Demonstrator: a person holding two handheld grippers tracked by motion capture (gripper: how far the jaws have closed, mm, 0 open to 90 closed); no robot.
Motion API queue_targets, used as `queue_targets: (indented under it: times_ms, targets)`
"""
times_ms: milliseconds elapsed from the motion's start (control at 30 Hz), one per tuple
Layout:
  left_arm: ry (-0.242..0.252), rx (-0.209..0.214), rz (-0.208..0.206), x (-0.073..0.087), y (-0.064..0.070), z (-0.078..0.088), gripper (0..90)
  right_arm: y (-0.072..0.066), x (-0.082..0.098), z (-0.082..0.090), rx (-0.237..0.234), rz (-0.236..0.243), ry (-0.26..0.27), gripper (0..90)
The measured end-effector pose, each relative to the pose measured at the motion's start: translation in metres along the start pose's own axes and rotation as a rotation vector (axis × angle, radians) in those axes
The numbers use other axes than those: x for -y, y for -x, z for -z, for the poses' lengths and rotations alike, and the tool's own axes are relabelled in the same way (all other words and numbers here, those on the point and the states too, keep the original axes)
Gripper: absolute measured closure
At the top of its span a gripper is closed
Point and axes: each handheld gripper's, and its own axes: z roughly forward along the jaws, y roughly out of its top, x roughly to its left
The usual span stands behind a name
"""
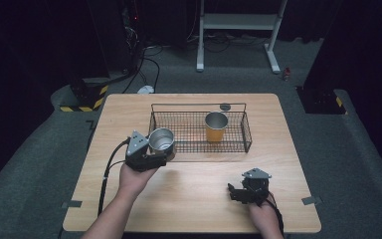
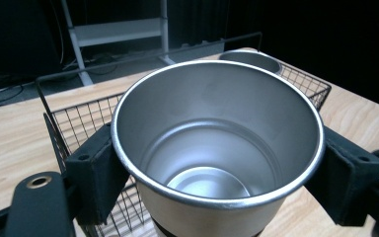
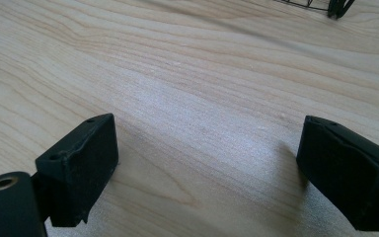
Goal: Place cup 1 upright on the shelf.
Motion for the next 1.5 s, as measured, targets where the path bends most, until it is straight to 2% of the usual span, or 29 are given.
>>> queue_targets:
  times_ms: [367, 600, 733, 967, 1500]
  targets:
    - [0.010, -0.018, 0.003, -0.009, -0.001, -0.014, 18.8, 0.000, 0.000, 0.000, 0.000, 0.000, 0.000, 8.6]
    - [-0.001, -0.033, -0.019, -0.015, -0.002, -0.023, 18.8, 0.000, 0.000, 0.000, 0.000, 0.000, 0.000, 8.6]
    - [0.001, -0.038, -0.012, -0.017, -0.005, -0.029, 18.8, 0.000, 0.000, 0.000, 0.000, 0.000, 0.000, 8.6]
    - [-0.001, -0.053, -0.024, -0.024, -0.009, -0.039, 18.8, 0.000, 0.000, 0.000, 0.000, 0.000, 0.000, 8.6]
    - [-0.018, -0.062, 0.005, -0.032, -0.014, -0.076, 18.8, 0.000, 0.000, 0.000, 0.000, 0.000, 0.000, 8.6]
